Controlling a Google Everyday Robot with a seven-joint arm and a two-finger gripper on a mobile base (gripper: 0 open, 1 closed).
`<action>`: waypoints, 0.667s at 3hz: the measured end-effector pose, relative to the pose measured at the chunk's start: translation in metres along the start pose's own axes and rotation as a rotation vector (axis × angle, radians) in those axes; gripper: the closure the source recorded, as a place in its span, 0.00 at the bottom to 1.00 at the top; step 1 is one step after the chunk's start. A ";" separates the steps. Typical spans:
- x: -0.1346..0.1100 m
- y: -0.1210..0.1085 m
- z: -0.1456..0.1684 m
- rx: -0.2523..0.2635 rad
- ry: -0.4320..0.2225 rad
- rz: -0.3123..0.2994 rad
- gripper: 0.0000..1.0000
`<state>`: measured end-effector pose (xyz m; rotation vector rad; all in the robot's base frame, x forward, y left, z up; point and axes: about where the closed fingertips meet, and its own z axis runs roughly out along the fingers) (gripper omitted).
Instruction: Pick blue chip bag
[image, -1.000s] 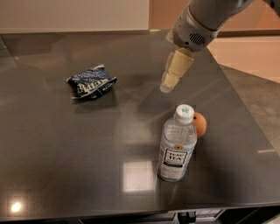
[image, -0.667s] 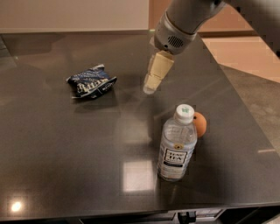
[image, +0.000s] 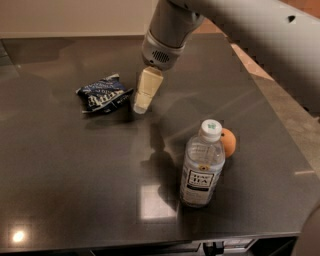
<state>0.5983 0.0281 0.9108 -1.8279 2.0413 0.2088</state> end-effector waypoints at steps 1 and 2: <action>-0.017 0.002 0.019 0.006 0.013 -0.002 0.00; -0.028 0.004 0.041 0.013 0.016 -0.015 0.00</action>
Offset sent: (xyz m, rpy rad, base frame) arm 0.0105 0.0625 -0.0482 -0.0241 -0.0309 0.0150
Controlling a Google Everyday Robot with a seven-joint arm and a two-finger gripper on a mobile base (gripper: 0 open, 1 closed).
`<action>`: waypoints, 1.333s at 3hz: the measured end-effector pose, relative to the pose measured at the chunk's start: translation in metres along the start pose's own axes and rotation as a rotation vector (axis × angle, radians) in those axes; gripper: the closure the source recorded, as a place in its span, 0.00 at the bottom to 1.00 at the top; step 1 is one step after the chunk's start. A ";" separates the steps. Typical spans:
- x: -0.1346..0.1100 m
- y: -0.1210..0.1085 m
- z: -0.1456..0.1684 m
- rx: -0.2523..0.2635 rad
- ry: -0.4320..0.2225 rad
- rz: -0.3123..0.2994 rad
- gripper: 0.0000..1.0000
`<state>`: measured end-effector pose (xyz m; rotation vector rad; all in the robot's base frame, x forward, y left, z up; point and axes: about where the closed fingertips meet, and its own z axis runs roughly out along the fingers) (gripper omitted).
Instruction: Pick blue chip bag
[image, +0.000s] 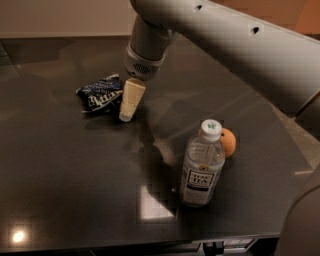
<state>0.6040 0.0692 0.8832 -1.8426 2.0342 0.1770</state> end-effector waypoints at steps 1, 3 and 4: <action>-0.008 0.000 0.021 -0.001 0.002 -0.012 0.00; -0.012 -0.027 0.045 -0.006 0.022 0.022 0.16; -0.012 -0.037 0.038 0.006 0.012 0.032 0.41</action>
Offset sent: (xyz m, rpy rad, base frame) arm 0.0397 0.0288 -0.0410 -0.0150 0.0302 -0.0176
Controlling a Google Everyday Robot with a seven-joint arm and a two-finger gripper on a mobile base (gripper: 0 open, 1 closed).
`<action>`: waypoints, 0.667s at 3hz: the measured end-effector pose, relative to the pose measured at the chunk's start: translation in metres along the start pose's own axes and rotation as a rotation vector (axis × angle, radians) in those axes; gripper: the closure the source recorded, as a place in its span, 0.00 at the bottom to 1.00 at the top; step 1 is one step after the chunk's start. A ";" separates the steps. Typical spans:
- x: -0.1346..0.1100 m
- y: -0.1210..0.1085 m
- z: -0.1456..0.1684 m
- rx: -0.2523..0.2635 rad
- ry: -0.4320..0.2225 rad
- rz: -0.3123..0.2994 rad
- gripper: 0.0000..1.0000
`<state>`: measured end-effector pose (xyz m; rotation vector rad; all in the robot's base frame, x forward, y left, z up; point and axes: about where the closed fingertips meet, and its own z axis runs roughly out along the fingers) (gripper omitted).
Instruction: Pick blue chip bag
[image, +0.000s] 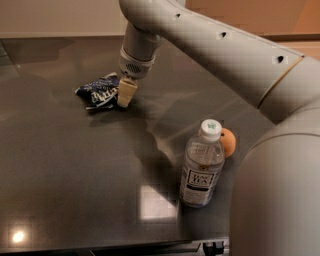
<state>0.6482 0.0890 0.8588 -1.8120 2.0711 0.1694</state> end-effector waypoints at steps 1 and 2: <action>-0.003 0.004 -0.016 -0.006 -0.042 -0.009 0.64; -0.003 0.011 -0.047 -0.009 -0.112 -0.012 0.87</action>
Offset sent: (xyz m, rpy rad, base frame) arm -0.0371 -0.0269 0.0864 0.2040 -0.0313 0.0473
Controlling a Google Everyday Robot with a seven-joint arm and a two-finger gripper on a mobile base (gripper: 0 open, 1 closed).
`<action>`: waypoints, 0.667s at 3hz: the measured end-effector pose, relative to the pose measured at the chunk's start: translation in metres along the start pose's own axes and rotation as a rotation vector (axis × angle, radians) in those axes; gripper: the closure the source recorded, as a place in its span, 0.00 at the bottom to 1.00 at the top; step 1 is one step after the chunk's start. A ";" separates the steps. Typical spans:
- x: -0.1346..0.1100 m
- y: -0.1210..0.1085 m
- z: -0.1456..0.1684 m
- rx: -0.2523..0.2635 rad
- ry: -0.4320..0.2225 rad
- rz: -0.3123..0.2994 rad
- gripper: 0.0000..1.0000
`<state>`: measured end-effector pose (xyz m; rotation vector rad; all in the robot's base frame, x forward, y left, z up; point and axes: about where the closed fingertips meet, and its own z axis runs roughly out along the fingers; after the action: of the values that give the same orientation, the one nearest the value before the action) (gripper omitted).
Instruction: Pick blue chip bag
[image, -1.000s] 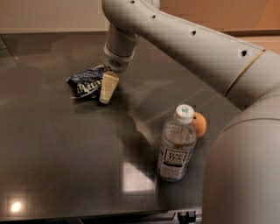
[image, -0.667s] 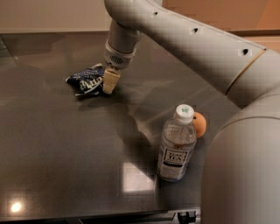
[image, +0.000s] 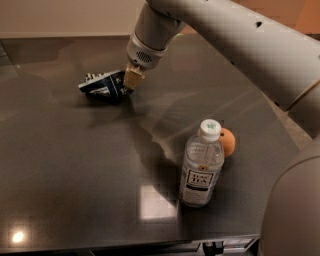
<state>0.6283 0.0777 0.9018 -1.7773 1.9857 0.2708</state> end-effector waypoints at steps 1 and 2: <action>-0.005 0.009 -0.040 0.002 -0.059 -0.034 1.00; -0.009 0.016 -0.083 0.017 -0.111 -0.082 1.00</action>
Offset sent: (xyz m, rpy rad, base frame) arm -0.0504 -0.0469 0.1241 0.1400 -0.1236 0.1339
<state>0.5960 0.0512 0.9762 -1.7886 1.8284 0.3182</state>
